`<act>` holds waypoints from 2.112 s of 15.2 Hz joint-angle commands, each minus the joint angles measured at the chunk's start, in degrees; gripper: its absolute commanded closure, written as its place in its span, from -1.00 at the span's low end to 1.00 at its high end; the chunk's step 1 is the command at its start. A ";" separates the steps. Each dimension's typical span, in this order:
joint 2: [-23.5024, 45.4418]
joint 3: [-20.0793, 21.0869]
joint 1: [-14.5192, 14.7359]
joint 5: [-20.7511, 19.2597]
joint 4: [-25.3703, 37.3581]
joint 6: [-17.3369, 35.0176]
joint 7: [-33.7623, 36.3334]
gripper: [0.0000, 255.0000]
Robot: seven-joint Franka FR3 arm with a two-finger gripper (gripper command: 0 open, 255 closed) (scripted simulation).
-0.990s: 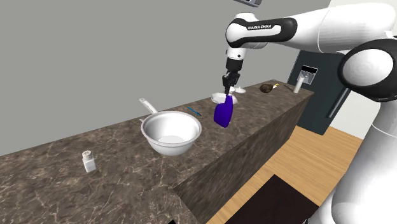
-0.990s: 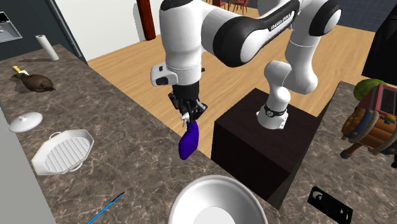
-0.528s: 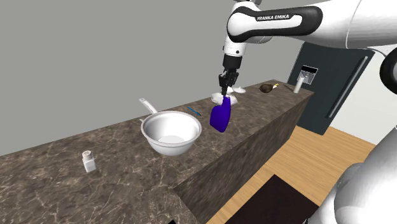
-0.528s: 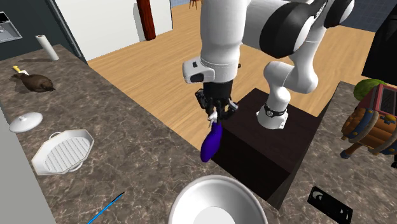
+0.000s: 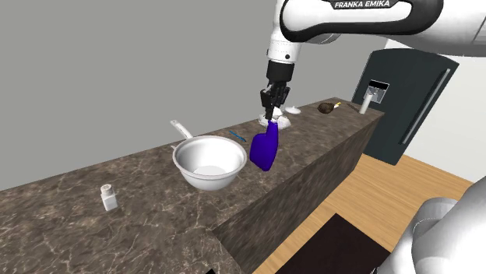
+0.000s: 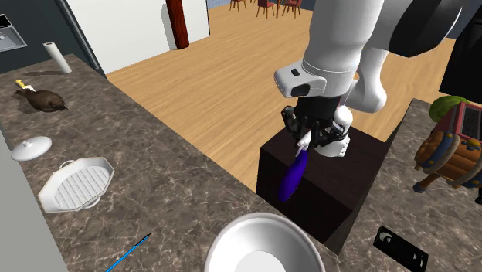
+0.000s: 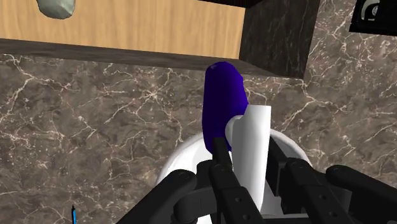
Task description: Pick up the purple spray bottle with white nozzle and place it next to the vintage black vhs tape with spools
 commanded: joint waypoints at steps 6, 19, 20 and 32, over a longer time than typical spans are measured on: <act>-3.94 5.37 3.55 1.52 -0.43 -3.39 8.81 1.00; -3.96 16.71 9.92 4.73 6.91 -9.97 26.70 1.00; -3.50 17.65 10.39 4.86 7.96 -10.48 28.19 1.00; 8.71 30.27 17.40 2.03 27.33 -17.58 48.32 1.00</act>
